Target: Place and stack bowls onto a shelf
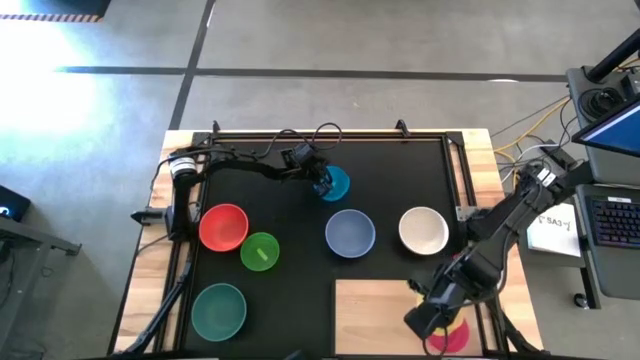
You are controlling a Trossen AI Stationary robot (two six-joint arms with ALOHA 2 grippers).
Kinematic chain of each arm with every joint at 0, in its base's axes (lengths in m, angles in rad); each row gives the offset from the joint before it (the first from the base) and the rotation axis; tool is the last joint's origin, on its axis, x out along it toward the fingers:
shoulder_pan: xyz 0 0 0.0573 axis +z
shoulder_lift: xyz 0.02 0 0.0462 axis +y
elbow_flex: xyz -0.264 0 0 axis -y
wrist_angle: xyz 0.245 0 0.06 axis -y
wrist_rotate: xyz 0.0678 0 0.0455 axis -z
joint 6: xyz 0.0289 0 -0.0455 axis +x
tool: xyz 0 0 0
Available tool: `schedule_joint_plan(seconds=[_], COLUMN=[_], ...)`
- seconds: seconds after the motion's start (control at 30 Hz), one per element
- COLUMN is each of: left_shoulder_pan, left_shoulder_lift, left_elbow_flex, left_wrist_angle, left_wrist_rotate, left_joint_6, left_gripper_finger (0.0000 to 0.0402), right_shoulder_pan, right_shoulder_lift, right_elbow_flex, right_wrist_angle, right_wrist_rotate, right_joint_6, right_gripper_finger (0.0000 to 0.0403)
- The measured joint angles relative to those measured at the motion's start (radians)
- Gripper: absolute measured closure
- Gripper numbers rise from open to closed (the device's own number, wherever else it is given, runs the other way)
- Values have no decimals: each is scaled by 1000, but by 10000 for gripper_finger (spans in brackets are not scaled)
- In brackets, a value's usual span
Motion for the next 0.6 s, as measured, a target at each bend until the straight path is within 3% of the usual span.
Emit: schedule_joint_plan(seconds=[0.23, 0.4, 0.6], left_shoulder_pan=[0, 0, 1], left_shoulder_lift=[0, 0, 0], left_elbow_flex=[0, 0, 0], left_wrist_angle=[13, 24, 23], left_wrist_rotate=[1, 0, 0], left_joint_6=[-5, -9, -8], left_gripper_finger=[400, 401, 401], right_shoulder_pan=[65, 72, 92], right_shoulder_lift=[44, 65, 66], right_elbow_flex=[51, 118, 222], right_wrist_angle=[-16, -194, -235], right_wrist_rotate=[30, 141, 141], right_joint_6=[42, -1, 29], right_gripper_finger=[394, 394, 394])
